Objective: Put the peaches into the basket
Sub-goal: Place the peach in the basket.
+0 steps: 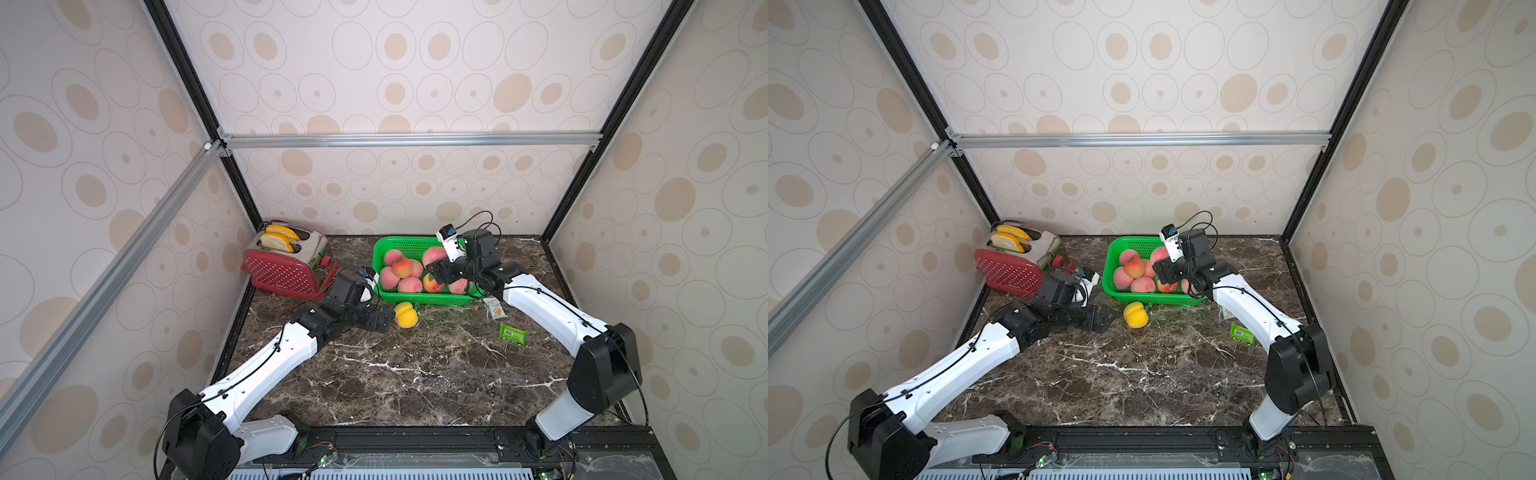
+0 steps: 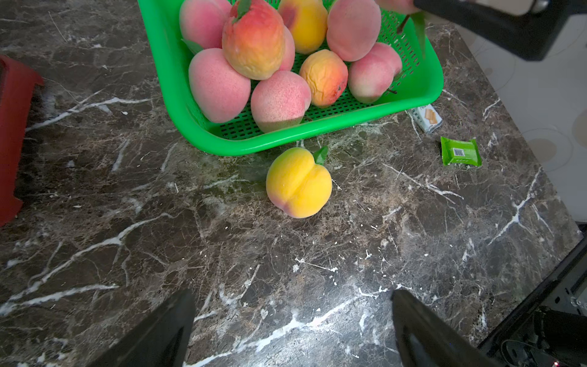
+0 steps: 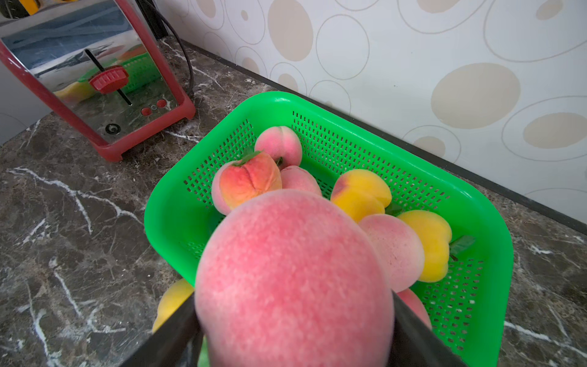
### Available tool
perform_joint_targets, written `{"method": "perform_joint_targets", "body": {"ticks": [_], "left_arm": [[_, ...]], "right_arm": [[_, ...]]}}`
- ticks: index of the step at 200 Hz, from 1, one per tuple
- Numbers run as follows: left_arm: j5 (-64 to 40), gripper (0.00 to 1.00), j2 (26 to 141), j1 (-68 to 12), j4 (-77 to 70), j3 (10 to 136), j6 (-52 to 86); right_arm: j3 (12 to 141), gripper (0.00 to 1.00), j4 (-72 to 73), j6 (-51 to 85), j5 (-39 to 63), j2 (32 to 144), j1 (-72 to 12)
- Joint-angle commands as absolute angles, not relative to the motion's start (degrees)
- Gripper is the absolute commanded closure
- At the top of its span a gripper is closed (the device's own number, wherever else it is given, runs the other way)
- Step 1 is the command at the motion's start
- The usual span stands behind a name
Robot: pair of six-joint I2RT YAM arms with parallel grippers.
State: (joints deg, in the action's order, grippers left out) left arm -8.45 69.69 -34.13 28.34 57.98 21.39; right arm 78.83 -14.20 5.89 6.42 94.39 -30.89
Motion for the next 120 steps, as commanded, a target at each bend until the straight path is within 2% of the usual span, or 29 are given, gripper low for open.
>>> {"method": "perform_joint_targets", "body": {"ticks": [1,120], "left_arm": [[-8.00,0.01,70.26,-34.43,28.55,58.25,20.48],[-8.09,0.01,70.88,-34.38,30.09,60.32,19.47]], "right_arm": [[81.09,0.20,-15.40,5.41,8.35,97.20,-30.07],[89.58,0.20,-16.69,5.76,8.42,109.78,-29.00]]}}
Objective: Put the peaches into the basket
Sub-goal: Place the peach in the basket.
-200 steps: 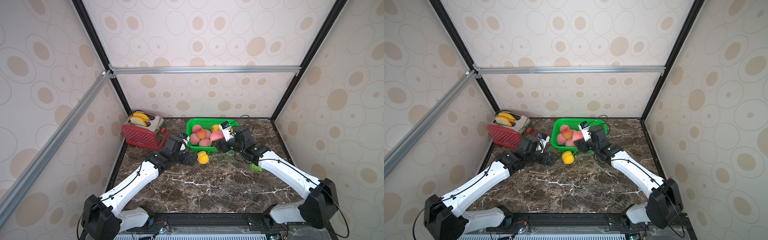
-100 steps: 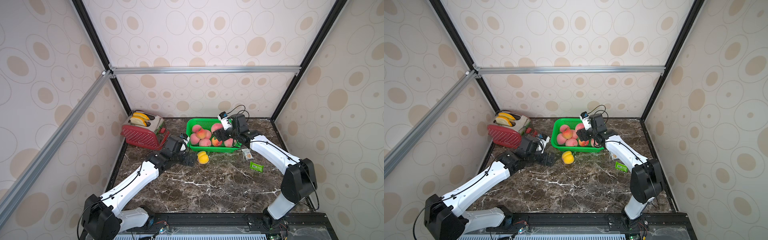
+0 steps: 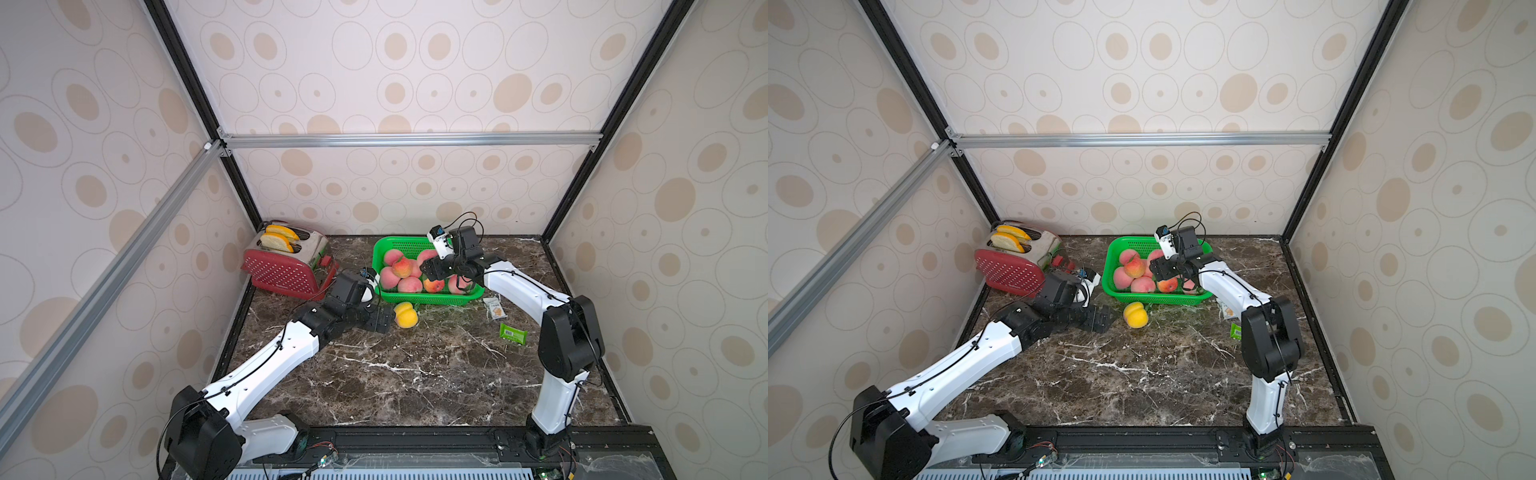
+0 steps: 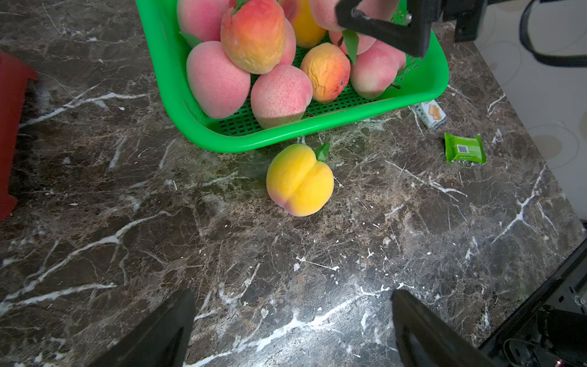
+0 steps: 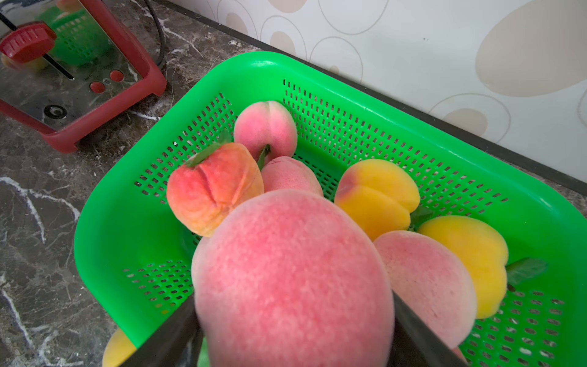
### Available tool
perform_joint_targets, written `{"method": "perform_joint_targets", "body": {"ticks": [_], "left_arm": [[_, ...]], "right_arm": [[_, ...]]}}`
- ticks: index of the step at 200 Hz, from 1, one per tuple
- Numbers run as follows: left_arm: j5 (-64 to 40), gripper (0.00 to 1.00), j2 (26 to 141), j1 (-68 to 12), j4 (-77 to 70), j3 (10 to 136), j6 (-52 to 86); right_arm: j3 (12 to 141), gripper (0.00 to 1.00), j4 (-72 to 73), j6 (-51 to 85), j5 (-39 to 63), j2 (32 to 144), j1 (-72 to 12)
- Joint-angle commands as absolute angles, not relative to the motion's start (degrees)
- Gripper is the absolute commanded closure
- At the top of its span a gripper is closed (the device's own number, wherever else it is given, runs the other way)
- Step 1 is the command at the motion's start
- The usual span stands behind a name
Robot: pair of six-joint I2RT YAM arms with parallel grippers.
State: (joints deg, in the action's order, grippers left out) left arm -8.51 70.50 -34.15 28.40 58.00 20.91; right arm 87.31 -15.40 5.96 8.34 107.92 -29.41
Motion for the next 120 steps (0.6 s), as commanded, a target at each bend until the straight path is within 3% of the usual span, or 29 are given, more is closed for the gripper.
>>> {"method": "perform_joint_targets", "body": {"ticks": [1,120], "left_arm": [[-8.09,0.01,70.91,-34.37,30.12,60.39,19.45],[-8.47,0.01,71.65,-34.41,30.94,62.07,19.46]], "right_arm": [[89.61,0.20,-16.70,5.74,8.39,109.82,-29.00],[95.00,0.18,-18.48,5.72,10.20,117.40,-27.54]]}}
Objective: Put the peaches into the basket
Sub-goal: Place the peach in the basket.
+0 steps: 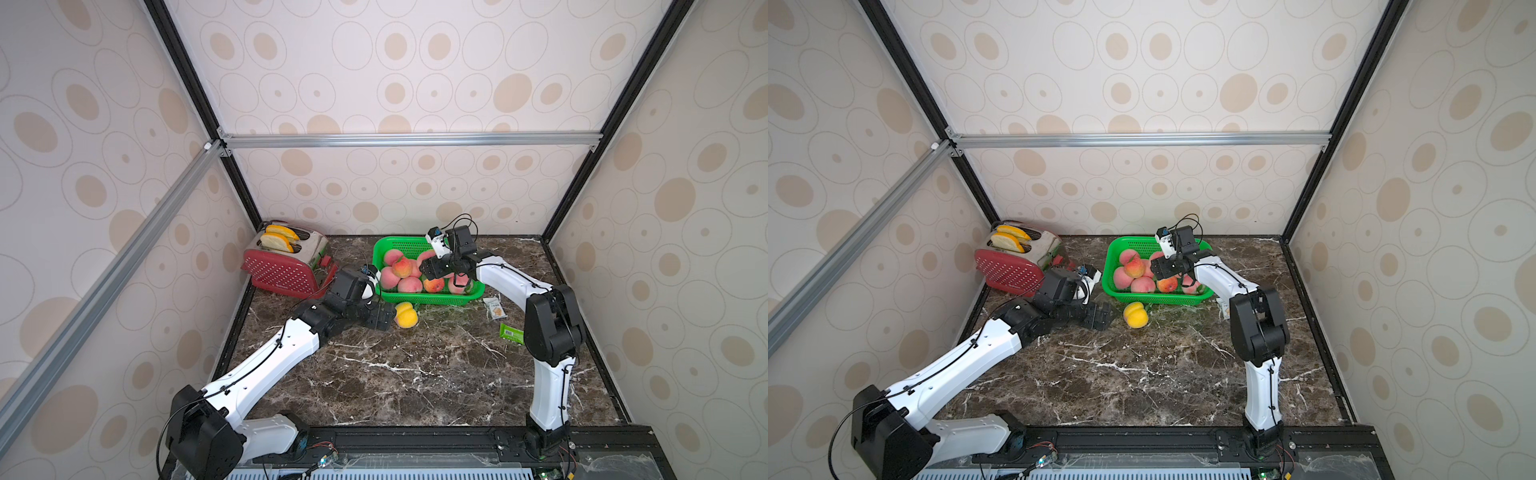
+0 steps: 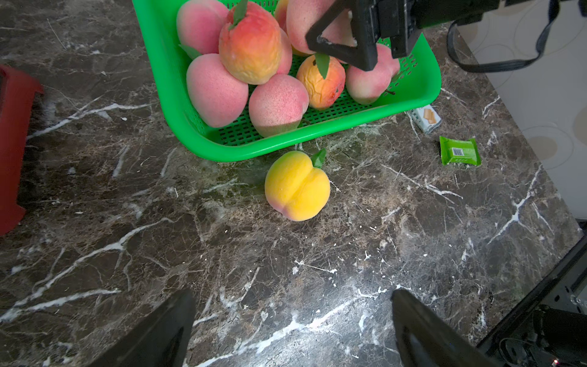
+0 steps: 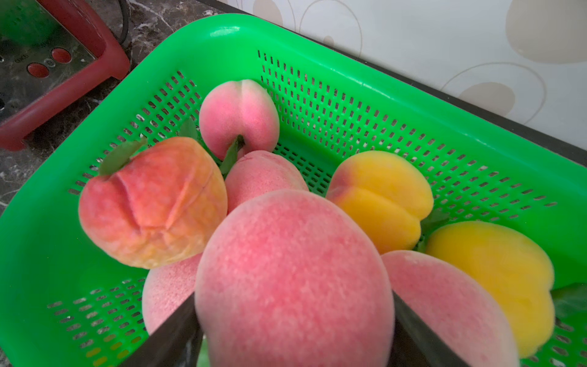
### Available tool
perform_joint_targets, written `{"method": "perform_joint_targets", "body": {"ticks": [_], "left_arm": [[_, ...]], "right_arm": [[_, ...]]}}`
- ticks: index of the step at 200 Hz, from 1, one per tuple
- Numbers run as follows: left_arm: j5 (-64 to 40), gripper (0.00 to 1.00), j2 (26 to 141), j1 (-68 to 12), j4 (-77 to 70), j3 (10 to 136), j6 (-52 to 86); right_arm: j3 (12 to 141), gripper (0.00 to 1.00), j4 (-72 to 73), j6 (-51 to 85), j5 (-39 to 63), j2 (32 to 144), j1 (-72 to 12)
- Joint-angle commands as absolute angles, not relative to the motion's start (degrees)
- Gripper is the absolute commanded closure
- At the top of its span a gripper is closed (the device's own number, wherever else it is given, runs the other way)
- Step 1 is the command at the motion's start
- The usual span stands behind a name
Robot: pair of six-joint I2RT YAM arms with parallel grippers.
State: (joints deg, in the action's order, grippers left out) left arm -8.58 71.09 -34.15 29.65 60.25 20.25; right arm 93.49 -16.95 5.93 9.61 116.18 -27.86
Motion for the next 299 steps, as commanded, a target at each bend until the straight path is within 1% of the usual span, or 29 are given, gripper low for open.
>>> {"method": "perform_joint_targets", "body": {"ticks": [1,22,68,170,238,299], "left_arm": [[-8.50,0.01,71.64,-34.43,30.94,62.02,19.44],[-8.69,0.01,71.87,-34.44,30.76,61.83,19.59],[-8.53,0.01,71.55,-34.44,30.30,61.11,19.69],[-8.87,0.01,71.89,-34.41,29.14,59.63,20.30],[-6.31,0.01,74.18,-34.45,29.13,60.08,21.96],[-7.23,0.01,77.40,-34.44,26.28,60.31,23.42]], "right_arm": [[95.00,0.19,-18.47,5.72,10.20,117.45,-27.57],[95.00,0.18,-18.19,5.93,10.41,118.01,-27.60],[94.92,0.14,-18.39,5.71,10.28,118.39,-27.51],[93.75,0.07,-18.62,5.54,9.84,114.11,-27.53],[89.19,0.06,-18.02,5.18,8.54,106.98,-27.62],[79.53,0.05,-17.28,4.78,8.83,96.40,-27.70]]}}
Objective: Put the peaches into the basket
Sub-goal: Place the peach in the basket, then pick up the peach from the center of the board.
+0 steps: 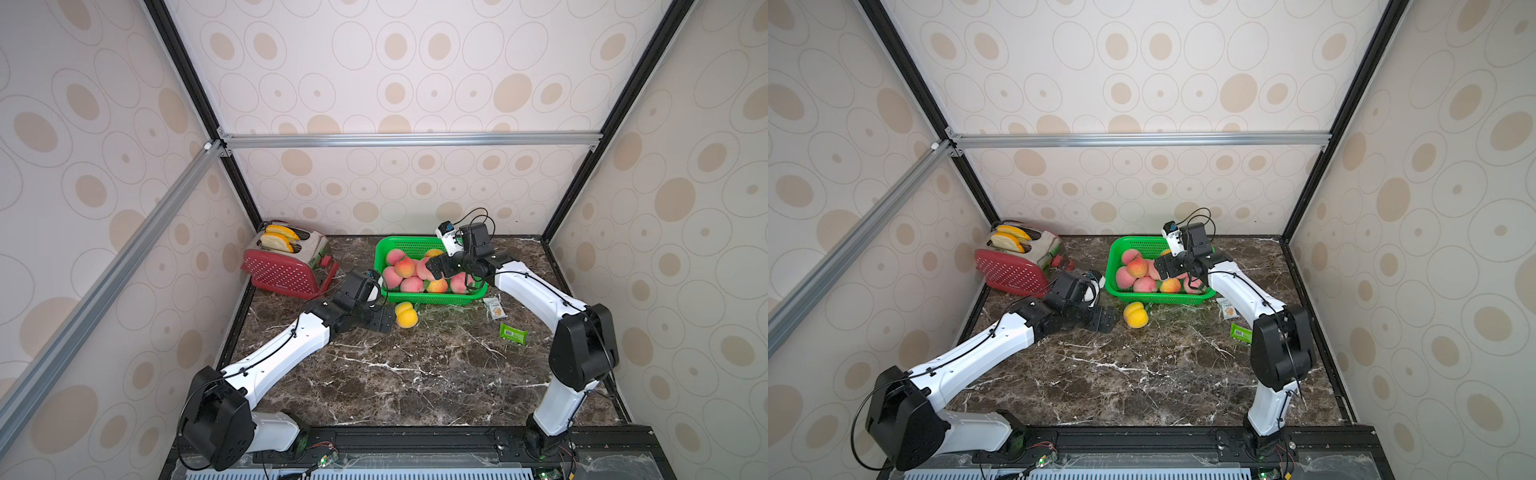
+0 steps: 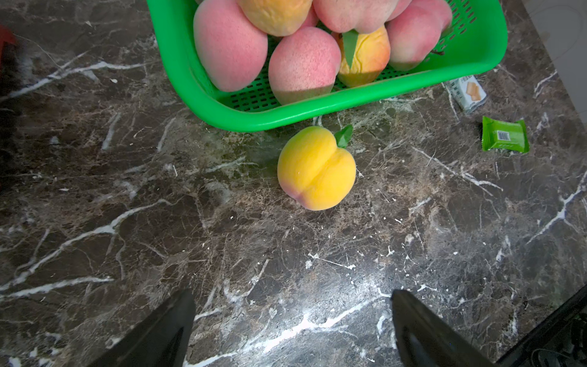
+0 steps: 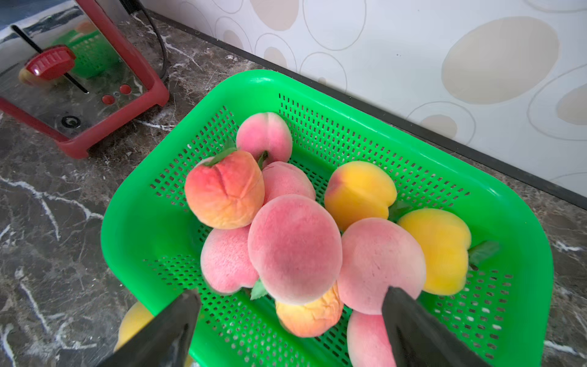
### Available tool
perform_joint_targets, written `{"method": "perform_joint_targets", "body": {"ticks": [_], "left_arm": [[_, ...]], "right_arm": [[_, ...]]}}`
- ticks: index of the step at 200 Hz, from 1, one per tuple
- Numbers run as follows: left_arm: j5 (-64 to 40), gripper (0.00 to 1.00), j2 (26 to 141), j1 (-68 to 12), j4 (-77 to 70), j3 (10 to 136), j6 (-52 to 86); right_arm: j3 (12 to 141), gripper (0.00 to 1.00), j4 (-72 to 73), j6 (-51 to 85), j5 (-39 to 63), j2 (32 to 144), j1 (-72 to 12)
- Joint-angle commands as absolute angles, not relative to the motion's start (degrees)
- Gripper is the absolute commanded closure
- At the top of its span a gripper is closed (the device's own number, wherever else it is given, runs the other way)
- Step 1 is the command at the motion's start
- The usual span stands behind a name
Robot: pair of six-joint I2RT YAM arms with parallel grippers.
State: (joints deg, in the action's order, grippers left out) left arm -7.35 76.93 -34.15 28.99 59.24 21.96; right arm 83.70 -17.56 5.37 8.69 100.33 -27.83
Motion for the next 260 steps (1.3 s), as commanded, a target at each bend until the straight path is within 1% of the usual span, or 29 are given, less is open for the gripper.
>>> {"method": "perform_joint_targets", "body": {"ticks": [1,31,140,210,260], "left_arm": [[-7.26,0.01,77.41,-34.40,26.24,60.30,23.44],[-7.66,0.01,79.65,-34.49,24.59,60.47,23.93],[-7.19,0.01,89.38,-35.76,18.87,63.35,26.78],[-6.60,0.01,96.45,-36.65,17.08,65.99,26.91],[-7.63,0.01,98.92,-36.74,16.56,67.36,26.88]], "right_arm": [[79.23,0.05,-17.21,4.85,8.94,96.19,-27.69],[72.31,0.04,-15.43,6.05,9.70,90.18,-27.76],[49.70,0.04,-15.68,9.67,11.75,66.76,-28.12],[41.33,0.04,-16.51,12.77,11.07,55.73,-29.03],[37.90,0.04,-15.91,14.59,11.07,53.32,-29.53]]}}
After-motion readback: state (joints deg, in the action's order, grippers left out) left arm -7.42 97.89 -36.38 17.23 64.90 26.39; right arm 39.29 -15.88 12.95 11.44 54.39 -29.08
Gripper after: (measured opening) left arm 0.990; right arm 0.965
